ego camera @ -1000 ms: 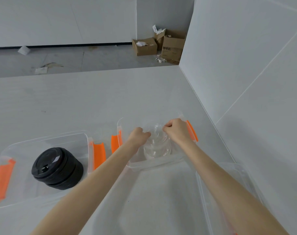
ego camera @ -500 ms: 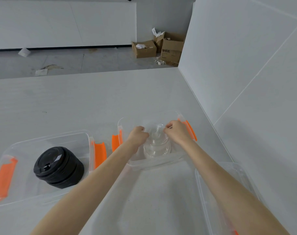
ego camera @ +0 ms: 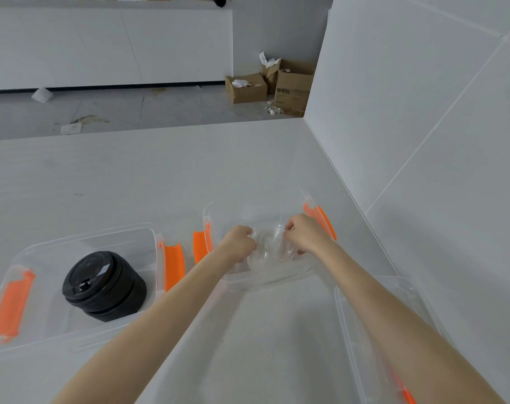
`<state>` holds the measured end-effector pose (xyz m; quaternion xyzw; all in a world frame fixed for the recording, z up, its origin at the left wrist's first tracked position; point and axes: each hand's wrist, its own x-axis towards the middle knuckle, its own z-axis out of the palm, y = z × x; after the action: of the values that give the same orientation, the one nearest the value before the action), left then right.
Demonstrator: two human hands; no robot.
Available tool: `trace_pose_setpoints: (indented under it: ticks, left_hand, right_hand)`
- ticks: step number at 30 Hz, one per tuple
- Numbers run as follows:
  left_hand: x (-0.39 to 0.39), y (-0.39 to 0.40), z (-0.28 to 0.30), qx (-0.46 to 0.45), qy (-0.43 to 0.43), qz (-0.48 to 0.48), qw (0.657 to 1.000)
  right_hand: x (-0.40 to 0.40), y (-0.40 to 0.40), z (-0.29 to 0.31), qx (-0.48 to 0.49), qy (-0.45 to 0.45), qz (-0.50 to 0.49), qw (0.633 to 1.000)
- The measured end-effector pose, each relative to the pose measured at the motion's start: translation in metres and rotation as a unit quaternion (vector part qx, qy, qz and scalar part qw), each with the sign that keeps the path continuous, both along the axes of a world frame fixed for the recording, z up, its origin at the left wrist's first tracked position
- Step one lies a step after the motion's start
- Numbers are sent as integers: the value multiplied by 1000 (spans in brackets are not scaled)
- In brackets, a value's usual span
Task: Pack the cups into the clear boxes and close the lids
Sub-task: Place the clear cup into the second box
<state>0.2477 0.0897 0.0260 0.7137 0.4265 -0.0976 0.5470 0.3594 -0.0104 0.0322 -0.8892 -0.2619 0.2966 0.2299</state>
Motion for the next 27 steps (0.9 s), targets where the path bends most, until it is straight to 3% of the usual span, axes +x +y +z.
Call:
trace_pose_setpoints:
  ticks: [10, 15, 24, 27]
  left_hand:
    - [0, -1, -1, -32, 36, -25, 999]
    - [3, 1, -3, -37, 11, 15, 999]
    - [0, -1, 0, -45, 1, 27, 999]
    - [-4, 0, 13, -33, -6, -8, 999]
  right_hand:
    - [0, 3, 5, -71, 52, 44, 995]
    - [4, 6, 6, -59, 76, 41, 994]
    - [2, 8, 6, -74, 43, 56, 995]
    - [0, 9, 14, -92, -35, 79, 992]
